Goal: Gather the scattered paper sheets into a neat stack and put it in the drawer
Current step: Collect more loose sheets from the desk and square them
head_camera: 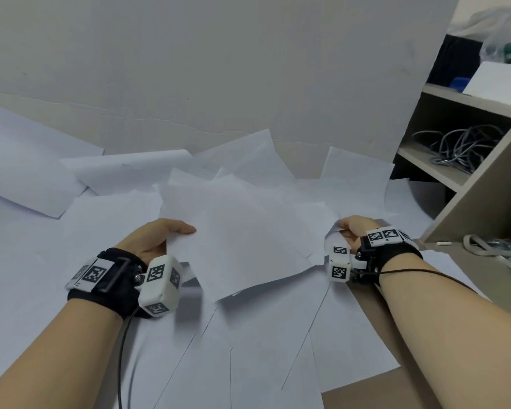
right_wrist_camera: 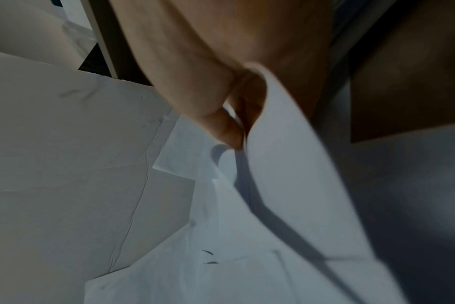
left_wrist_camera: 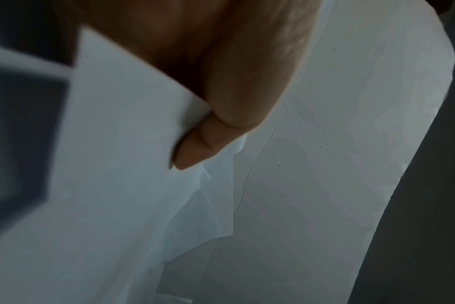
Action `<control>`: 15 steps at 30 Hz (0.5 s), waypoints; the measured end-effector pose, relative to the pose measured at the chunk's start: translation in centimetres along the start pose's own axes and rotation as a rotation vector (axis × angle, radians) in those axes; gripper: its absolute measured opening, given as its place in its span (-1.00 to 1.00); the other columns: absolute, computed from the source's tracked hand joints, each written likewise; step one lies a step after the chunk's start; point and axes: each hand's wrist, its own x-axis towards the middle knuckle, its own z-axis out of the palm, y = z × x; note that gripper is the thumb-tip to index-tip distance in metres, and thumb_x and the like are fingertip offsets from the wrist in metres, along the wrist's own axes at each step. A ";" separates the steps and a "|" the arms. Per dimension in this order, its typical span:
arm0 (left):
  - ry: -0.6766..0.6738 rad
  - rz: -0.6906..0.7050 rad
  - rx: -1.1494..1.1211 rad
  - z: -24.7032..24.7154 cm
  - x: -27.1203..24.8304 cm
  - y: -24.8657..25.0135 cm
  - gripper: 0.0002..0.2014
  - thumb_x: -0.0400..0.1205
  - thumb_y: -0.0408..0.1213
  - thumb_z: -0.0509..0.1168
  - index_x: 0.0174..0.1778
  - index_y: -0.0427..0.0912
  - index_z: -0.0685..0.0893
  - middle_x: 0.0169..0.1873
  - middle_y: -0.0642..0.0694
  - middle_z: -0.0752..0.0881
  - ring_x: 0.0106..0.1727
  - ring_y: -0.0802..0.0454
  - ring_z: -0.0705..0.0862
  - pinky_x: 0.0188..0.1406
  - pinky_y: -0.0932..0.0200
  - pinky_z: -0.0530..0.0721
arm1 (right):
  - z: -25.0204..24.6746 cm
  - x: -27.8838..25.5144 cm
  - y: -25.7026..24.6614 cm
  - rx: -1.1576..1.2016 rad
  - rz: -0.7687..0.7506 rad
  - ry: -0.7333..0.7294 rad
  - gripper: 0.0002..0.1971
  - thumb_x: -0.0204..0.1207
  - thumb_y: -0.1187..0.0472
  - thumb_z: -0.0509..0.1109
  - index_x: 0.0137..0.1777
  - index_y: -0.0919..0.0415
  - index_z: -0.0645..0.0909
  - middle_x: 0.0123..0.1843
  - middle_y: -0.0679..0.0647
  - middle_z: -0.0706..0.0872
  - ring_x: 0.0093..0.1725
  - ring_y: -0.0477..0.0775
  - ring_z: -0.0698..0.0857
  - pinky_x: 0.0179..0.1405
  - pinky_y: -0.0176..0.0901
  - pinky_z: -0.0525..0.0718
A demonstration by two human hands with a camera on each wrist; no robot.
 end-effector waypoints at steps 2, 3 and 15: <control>-0.048 -0.001 -0.011 0.3 -0.2 0.1 -0.82 0.60 -0.41 0.35 0.11 -0.30 0.70 -0.03 -0.29 0.83 -0.22 -0.21 0.85 -0.11 -0.15 0.84 | 0.5 -2.2 -0.4 0.020 0.011 -0.091 -0.88 0.46 0.42 0.34 -0.06 0.43 0.66 -0.41 0.27 0.72 -0.38 0.23 0.61 -0.37 -0.10 0.66; -0.076 -0.003 -0.012 0.5 -0.3 0.2 -0.85 0.61 -0.38 0.36 0.07 -0.28 0.71 -0.03 -0.27 0.84 -0.24 -0.19 0.85 -0.18 -0.09 0.85 | 0.5 -2.8 -0.4 0.052 0.004 -0.141 -0.90 0.46 0.44 0.31 -0.20 0.43 0.66 -0.47 0.25 0.71 -0.45 0.20 0.62 -0.48 -0.16 0.68; -0.114 0.055 0.047 3.3 -1.4 -1.3 -0.68 0.64 -0.59 0.29 0.33 -0.48 0.62 -0.13 -0.36 0.85 -0.26 -0.24 0.86 -0.46 -0.03 0.80 | 1.4 -5.4 -0.8 -0.342 -0.083 -0.322 -0.56 0.42 0.25 0.39 0.26 0.48 0.62 0.18 0.50 0.73 0.18 0.58 0.71 0.26 0.45 0.64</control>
